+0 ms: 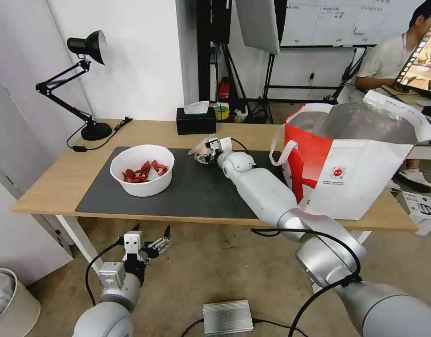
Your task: Pick up the trash from the table and place it into the takeout bag.
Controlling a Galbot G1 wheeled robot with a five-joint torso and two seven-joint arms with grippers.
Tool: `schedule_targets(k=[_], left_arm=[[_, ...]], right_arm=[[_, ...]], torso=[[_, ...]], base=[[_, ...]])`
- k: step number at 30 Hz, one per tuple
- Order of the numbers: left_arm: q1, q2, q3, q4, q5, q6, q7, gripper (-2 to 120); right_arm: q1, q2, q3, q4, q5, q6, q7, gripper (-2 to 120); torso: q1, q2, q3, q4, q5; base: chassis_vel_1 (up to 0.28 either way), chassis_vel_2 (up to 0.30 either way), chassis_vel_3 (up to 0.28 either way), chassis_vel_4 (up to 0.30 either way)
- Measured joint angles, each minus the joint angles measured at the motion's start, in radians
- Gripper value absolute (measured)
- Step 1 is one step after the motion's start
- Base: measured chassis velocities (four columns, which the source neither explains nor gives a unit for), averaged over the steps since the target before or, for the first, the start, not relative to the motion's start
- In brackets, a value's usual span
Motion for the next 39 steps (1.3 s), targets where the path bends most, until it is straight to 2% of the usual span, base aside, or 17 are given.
schedule_targets(k=[2, 3, 5, 6, 8, 9, 12, 13, 16, 20, 27, 28, 31, 32, 35, 36, 39], left_arm=[[0.001, 0.000, 0.000, -0.003, 0.000, 0.000, 0.000, 100], [0.001, 0.000, 0.000, -0.003, 0.000, 0.000, 0.000, 100], [0.003, 0.000, -0.001, -0.005, 0.000, 0.000, -0.001, 100], [0.003, 0.000, -0.001, -0.005, 0.000, 0.000, -0.001, 100], [0.006, 0.001, -0.005, -0.010, 0.000, 0.001, -0.001, 100], [0.006, 0.001, -0.005, -0.010, 0.000, 0.001, -0.001, 100], [0.009, 0.001, -0.008, -0.015, 0.000, 0.001, -0.001, 100], [0.009, 0.001, -0.008, -0.015, 0.000, 0.001, -0.001, 100], [0.014, -0.001, -0.009, -0.023, 0.001, 0.001, -0.002, 100], [0.016, -0.001, -0.010, -0.027, 0.002, 0.001, -0.002, 100], [0.034, -0.003, -0.016, -0.037, 0.009, 0.002, -0.003, 100], [0.034, -0.003, -0.016, -0.037, 0.009, 0.002, -0.003, 100], [0.041, -0.005, -0.016, -0.038, 0.017, 0.002, -0.003, 100], [0.041, -0.005, -0.016, -0.038, 0.017, 0.002, -0.003, 100], [0.042, -0.004, -0.017, -0.042, 0.018, 0.002, -0.003, 100], [0.042, -0.004, -0.017, -0.042, 0.018, 0.002, -0.003, 100], [0.044, -0.004, -0.018, -0.045, 0.018, 0.002, -0.003, 100]], right_arm=[[-0.004, -0.001, 0.001, 0.004, -0.002, 0.002, 0.002, 51], [-0.004, -0.001, 0.001, 0.004, -0.002, 0.002, 0.002, 51], [-0.008, -0.001, 0.001, 0.013, -0.003, 0.002, 0.004, 41], [-0.008, -0.001, 0.001, 0.013, -0.003, 0.002, 0.004, 41], [-0.026, -0.011, 0.003, 0.061, -0.003, -0.003, 0.023, 30], [-0.026, -0.011, 0.003, 0.061, -0.003, -0.003, 0.023, 30], [-0.063, -0.047, -0.006, 0.168, 0.002, -0.018, 0.059, 14], [-0.063, -0.047, -0.006, 0.168, 0.002, -0.018, 0.059, 14], [-0.102, -0.095, -0.015, 0.289, 0.002, -0.041, 0.107, 4], [-0.129, -0.127, -0.018, 0.364, -0.003, -0.059, 0.140, 3], [-0.236, -0.223, -0.017, 0.591, -0.038, -0.118, 0.261, 3], [-0.236, -0.223, -0.017, 0.591, -0.038, -0.118, 0.261, 3], [-0.304, -0.284, -0.018, 0.762, -0.039, -0.160, 0.331, 3], [-0.304, -0.284, -0.018, 0.762, -0.039, -0.160, 0.331, 3], [-0.362, -0.340, -0.013, 0.905, -0.036, -0.165, 0.372, 3], [-0.362, -0.340, -0.013, 0.905, -0.036, -0.165, 0.372, 3], [-0.419, -0.388, 0.002, 1.007, -0.071, -0.134, 0.388, 3]], torso=[[0.000, 0.000, 0.000, 0.0000, 0.0000], [0.000, 0.000, 0.000, 0.0000, 0.0000], [0.000, 0.000, 0.000, 0.0000, 0.0000], [0.000, 0.000, 0.000, 0.0000, 0.0000], [0.000, 0.000, 0.000, 0.0002, 0.0000], [0.000, 0.000, 0.000, 0.0002, 0.0000], [0.000, 0.000, 0.000, 0.0001, 0.0000], [0.000, 0.000, 0.000, 0.0001, 0.0000], [0.000, 0.000, 0.000, 0.0001, 0.0001], [0.000, 0.000, 0.000, 0.0000, 0.0001], [0.000, 0.000, 0.000, 0.0002, 0.0001], [0.000, 0.000, 0.000, 0.0002, 0.0001], [0.000, 0.000, 0.000, 0.0000, 0.0000], [0.000, 0.000, 0.000, 0.0000, 0.0000], [0.000, 0.000, 0.000, 0.0001, 0.0001], [0.000, 0.000, 0.000, 0.0001, 0.0001], [0.000, 0.000, 0.000, 0.0000, 0.0001]], base=[[0.000, 0.000, 0.000, 0.000], [0.000, 0.000, 0.000, 0.000], [0.000, 0.000, 0.000, 0.000], [0.000, 0.000, 0.000, 0.000], [0.000, 0.000, 0.000, 0.000], [0.000, 0.000, 0.000, 0.000], [0.000, 0.000, 0.000, 0.000], [0.000, 0.000, 0.000, 0.000], [0.000, 0.000, 0.000, 0.000], [0.000, 0.000, 0.000, 0.000], [0.000, 0.000, 0.000, 0.000], [0.000, 0.000, 0.000, 0.000], [0.000, 0.000, 0.000, 0.000], [0.000, 0.000, 0.000, 0.000], [0.000, 0.000, 0.000, 0.000], [0.000, 0.000, 0.000, 0.000], [0.000, 0.000, 0.000, 0.000]])
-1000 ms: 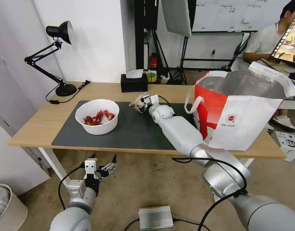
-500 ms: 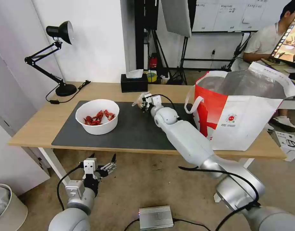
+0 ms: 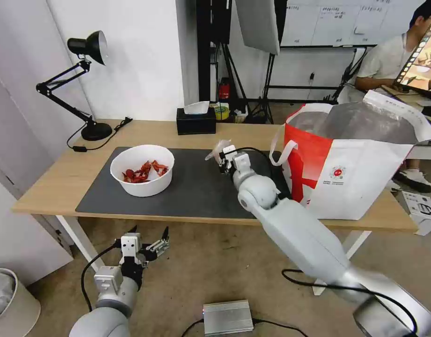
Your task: Pick up the trash from the table and place it into the takeout bag.
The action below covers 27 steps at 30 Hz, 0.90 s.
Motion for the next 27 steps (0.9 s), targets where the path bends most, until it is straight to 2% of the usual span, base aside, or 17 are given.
schedule_targets(k=[8, 10, 11, 14, 20, 27], left_arm=[[-0.006, 0.000, 0.006, -0.003, 0.003, 0.000, 0.000, 100], [-0.012, -0.001, 0.015, 0.003, 0.004, 0.000, -0.001, 100], [-0.012, -0.001, 0.015, 0.003, 0.004, 0.000, -0.001, 100], [-0.021, -0.007, 0.032, 0.009, 0.014, 0.000, -0.001, 100], [-0.028, -0.014, 0.052, 0.009, 0.023, 0.001, -0.001, 100], [-0.025, -0.022, 0.062, 0.009, 0.033, 0.002, -0.003, 100]], right_arm=[[-0.179, -0.089, 0.104, 0.196, -0.073, 0.057, 0.007, 2], [-0.274, -0.120, 0.171, 0.265, -0.114, 0.090, -0.009, 2], [-0.274, -0.120, 0.171, 0.265, -0.114, 0.090, -0.009, 2], [-0.372, -0.153, 0.263, 0.347, -0.167, 0.151, -0.036, 2], [-0.446, -0.198, 0.359, 0.428, -0.199, 0.231, -0.073, 2], [-0.470, -0.246, 0.445, 0.494, -0.217, 0.261, -0.081, 2]], torso=[[0.000, 0.000, 0.000, 0.0000, 0.0001], [0.000, 0.000, 0.000, -0.0003, 0.0003], [0.000, 0.000, 0.000, -0.0003, 0.0003], [0.000, 0.000, 0.000, -0.0001, 0.0001], [0.000, 0.000, 0.000, -0.0002, 0.0002], [0.000, 0.000, 0.000, 0.0000, 0.0001]], base=[[0.000, 0.000, 0.000, 0.000], [0.000, 0.000, 0.000, 0.000], [0.000, 0.000, 0.000, 0.000], [0.000, 0.000, 0.000, 0.000], [0.000, 0.000, 0.000, 0.000], [0.000, 0.000, 0.000, 0.000]])
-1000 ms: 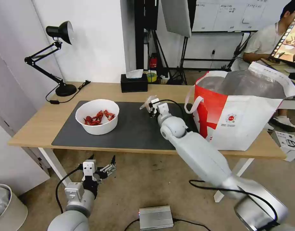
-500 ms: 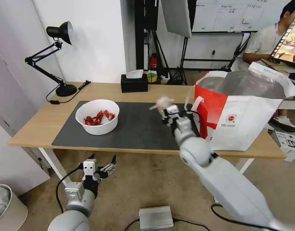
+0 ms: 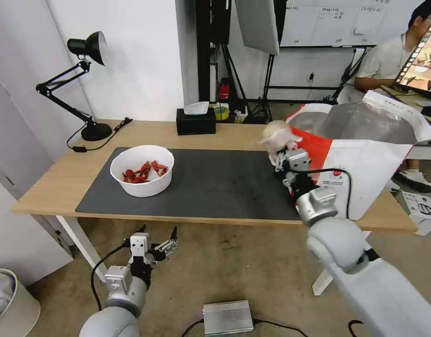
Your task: Pick up the trash from the table and place it into the takeout bag.
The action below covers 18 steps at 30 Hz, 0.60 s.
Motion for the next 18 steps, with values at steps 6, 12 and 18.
schedule_targets(k=[6, 12, 18], left_arm=[[0.008, -0.004, 0.001, -0.005, 0.007, 0.000, -0.001, 100], [0.016, -0.007, 0.000, -0.013, 0.012, 0.000, -0.001, 100], [0.031, -0.021, 0.006, -0.020, 0.030, 0.000, -0.001, 100]], right_arm=[[-0.003, -0.029, 0.058, 0.027, 0.002, 0.021, 0.012, 2], [0.008, -0.053, 0.102, 0.020, -0.002, 0.048, 0.047, 2], [0.021, -0.061, 0.127, -0.024, -0.017, 0.063, 0.082, 2]], torso=[[0.000, 0.000, 0.000, 0.0000, -0.0001], [0.000, 0.000, 0.000, 0.0000, -0.0002], [0.000, 0.000, 0.000, 0.0000, 0.0000]], base=[[0.000, 0.000, 0.000, 0.000], [0.000, 0.000, 0.000, 0.000], [0.000, 0.000, 0.000, 0.000]])
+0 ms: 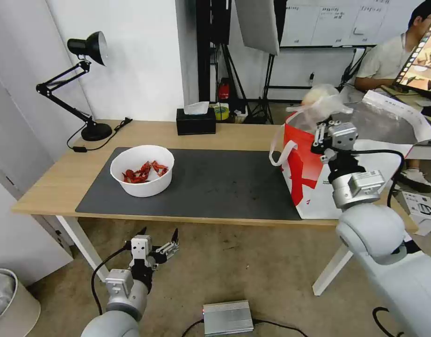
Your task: Pick up the trash from the table and place it into the takeout bag.
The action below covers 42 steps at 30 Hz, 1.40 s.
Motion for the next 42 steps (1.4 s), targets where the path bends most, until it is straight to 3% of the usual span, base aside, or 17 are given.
schedule_targets(k=[10, 20, 30, 33, 39, 41, 42], left_arm=[[0.012, -0.009, 0.002, -0.002, 0.012, 0.000, 0.000, 100], [0.002, -0.008, 0.013, 0.008, 0.014, -0.001, 0.000, 100], [-0.020, 0.008, 0.015, 0.018, -0.002, -0.001, 0.000, 100], [-0.040, 0.020, 0.018, 0.028, -0.021, 0.001, 0.001, 100], [-0.049, 0.026, 0.019, 0.032, -0.029, 0.002, 0.000, 100], [-0.053, 0.030, 0.019, 0.033, -0.034, 0.002, 0.000, 100], [-0.053, 0.030, 0.019, 0.033, -0.034, 0.002, 0.000, 100]], right_arm=[[0.022, -0.007, 0.039, -0.059, 0.005, -0.001, 0.045, 2], [0.018, -0.006, 0.062, -0.055, 0.129, -0.104, 0.136, 2], [0.024, -0.001, 0.062, -0.054, 0.172, -0.125, 0.146, 2], [0.029, 0.007, 0.062, -0.054, 0.186, -0.131, 0.146, 22], [0.035, 0.011, 0.061, -0.054, 0.191, -0.137, 0.148, 37], [0.040, 0.012, 0.061, -0.054, 0.192, -0.141, 0.152, 50], [0.040, 0.012, 0.061, -0.054, 0.192, -0.141, 0.152, 50]], torso=[[0.000, 0.000, 0.000, 0.0001, 0.0000], [0.000, 0.000, 0.000, 0.0000, -0.0002], [0.000, 0.000, 0.000, 0.0001, -0.0002], [0.000, 0.000, 0.000, 0.0001, -0.0002], [0.000, 0.000, 0.000, 0.0000, -0.0002], [0.000, 0.000, 0.000, 0.0001, -0.0003], [0.000, 0.000, 0.000, 0.0001, -0.0003]], base=[[0.000, 0.000, 0.000, 0.000], [0.000, 0.000, 0.000, 0.000], [0.000, 0.000, 0.000, 0.000], [0.000, 0.000, 0.000, 0.000], [0.000, 0.000, 0.000, 0.000], [0.000, 0.000, 0.000, 0.000], [0.000, 0.000, 0.000, 0.000]])
